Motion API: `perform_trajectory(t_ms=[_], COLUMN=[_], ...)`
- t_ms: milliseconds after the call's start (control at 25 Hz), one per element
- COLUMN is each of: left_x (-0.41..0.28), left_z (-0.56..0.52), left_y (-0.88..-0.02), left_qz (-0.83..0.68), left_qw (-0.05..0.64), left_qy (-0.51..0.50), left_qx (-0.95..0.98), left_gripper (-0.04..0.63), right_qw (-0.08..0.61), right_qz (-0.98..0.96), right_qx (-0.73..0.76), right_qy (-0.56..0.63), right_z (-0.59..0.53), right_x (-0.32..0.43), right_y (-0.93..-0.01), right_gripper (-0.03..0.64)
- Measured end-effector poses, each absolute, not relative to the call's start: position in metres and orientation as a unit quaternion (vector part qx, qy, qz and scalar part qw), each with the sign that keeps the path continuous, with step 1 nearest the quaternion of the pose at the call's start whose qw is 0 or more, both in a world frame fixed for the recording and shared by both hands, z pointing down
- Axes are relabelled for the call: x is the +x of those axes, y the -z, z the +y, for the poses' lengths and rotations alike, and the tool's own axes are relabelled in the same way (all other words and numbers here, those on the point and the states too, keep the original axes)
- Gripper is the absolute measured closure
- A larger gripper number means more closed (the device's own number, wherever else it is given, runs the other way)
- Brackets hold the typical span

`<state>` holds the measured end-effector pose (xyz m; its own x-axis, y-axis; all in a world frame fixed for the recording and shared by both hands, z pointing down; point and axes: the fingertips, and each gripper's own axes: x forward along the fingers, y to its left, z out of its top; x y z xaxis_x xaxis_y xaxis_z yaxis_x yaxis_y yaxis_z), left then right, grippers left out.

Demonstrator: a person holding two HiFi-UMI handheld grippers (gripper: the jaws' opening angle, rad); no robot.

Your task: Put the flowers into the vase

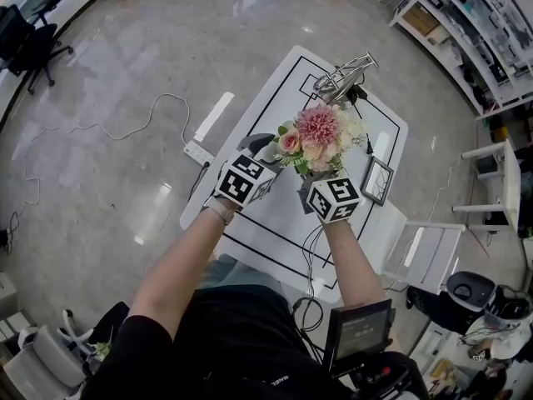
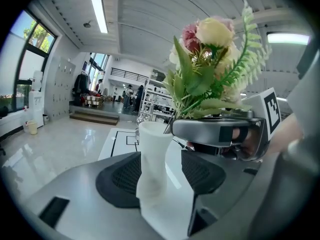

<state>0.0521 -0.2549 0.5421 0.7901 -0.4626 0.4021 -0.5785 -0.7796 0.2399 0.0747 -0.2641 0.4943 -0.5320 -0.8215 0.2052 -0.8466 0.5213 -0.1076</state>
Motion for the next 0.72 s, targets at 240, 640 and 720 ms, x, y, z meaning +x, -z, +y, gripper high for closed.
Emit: perform_trajectory(t_ms=[240, 640, 720], left_x=[0.0521, 0.0496, 0.0485], left_z=[-0.2546, -0.2505, -0.2507], left_y=[-0.5427, -0.5446, -0.5452], left_qz=[-0.280, -0.277, -0.277], left_qw=[0.179, 0.181, 0.182], left_qy=[-0.164, -0.164, -0.163], left_qx=[0.929, 0.929, 0.929], left_gripper=[0.360, 0.360, 0.360], right_qw=[0.066, 0.088, 0.093], right_qz=[-0.866, -0.863, -0.861], right_qx=[0.482, 0.468, 0.465], right_qy=[-0.116, -0.167, -0.182], right_z=[-0.2649, -0.2571, -0.2556], right_x=[0.0778, 0.0779, 0.0792], right_y=[-0.4936, -0.4989, -0.5009], right_gripper=[0.436, 0.425, 0.425])
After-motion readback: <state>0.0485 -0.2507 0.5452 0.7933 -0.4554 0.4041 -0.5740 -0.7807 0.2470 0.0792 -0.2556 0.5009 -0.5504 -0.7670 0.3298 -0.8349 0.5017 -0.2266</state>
